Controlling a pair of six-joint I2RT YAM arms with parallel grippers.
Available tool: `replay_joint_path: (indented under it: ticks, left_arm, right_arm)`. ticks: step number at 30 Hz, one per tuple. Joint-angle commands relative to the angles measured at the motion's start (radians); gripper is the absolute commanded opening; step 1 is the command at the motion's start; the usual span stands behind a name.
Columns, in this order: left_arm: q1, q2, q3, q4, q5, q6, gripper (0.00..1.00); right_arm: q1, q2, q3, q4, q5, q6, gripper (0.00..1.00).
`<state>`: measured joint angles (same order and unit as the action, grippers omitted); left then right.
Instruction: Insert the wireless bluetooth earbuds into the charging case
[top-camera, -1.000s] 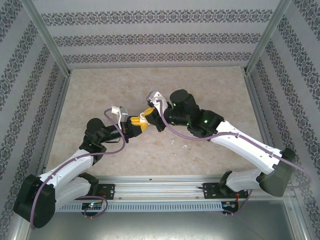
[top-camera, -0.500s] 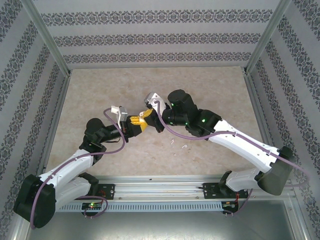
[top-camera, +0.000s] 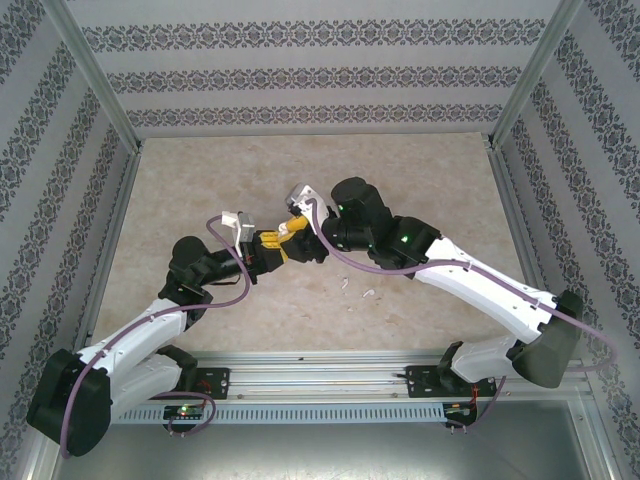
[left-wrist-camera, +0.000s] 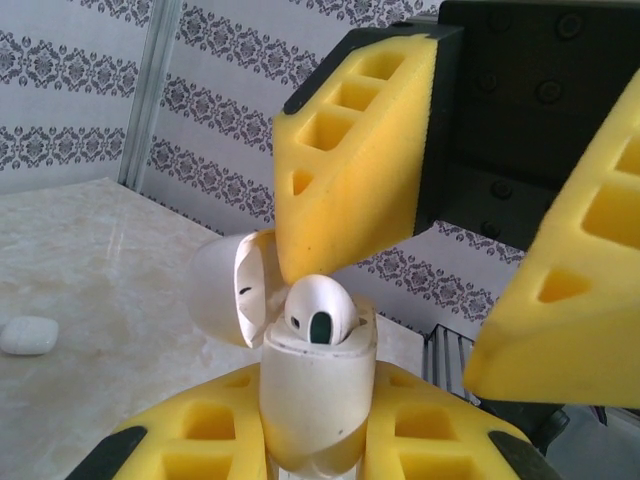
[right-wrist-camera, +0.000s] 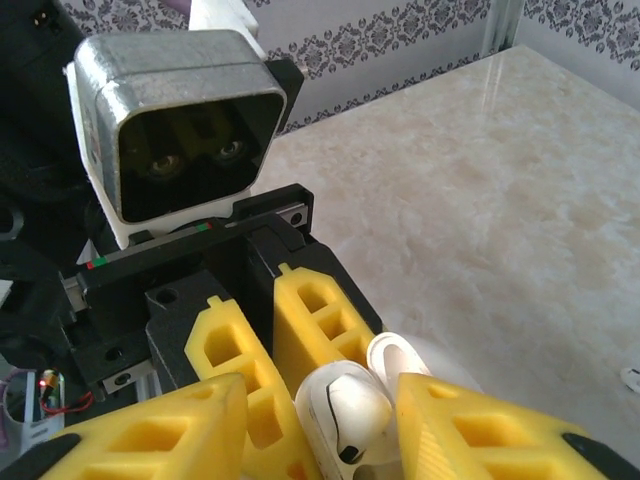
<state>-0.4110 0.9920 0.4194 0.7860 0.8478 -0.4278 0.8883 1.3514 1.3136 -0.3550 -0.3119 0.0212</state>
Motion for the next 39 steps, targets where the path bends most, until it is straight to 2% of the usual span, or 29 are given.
replay_joint_path:
  ticks: [1, 14, 24, 31, 39]
  left_arm:
    - [-0.003, -0.022, 0.032, 0.041, 0.018, 0.015, 0.00]
    - [-0.004, -0.106, 0.009, -0.125, -0.088, 0.131, 0.00]
    - [-0.003, -0.170, -0.006, -0.312, -0.227, 0.249, 0.00]
    - [-0.003, -0.177, -0.024, -0.357, -0.270, 0.284, 0.00]
    - [-0.002, -0.173, -0.042, -0.369, -0.289, 0.293, 0.00]
  right_arm:
    - [0.004, 0.009, 0.053, -0.025, 0.027, 0.049, 0.45]
    - [-0.017, -0.002, 0.155, -0.070, 0.056, 0.173, 0.49]
    - [-0.175, 0.058, 0.162, -0.127, 0.117, 0.379, 0.49]
    - [-0.263, 0.277, 0.223, -0.153, 0.073, 0.404, 0.48]
    - [-0.285, 0.670, 0.538, -0.299, 0.086, 0.287, 0.45]
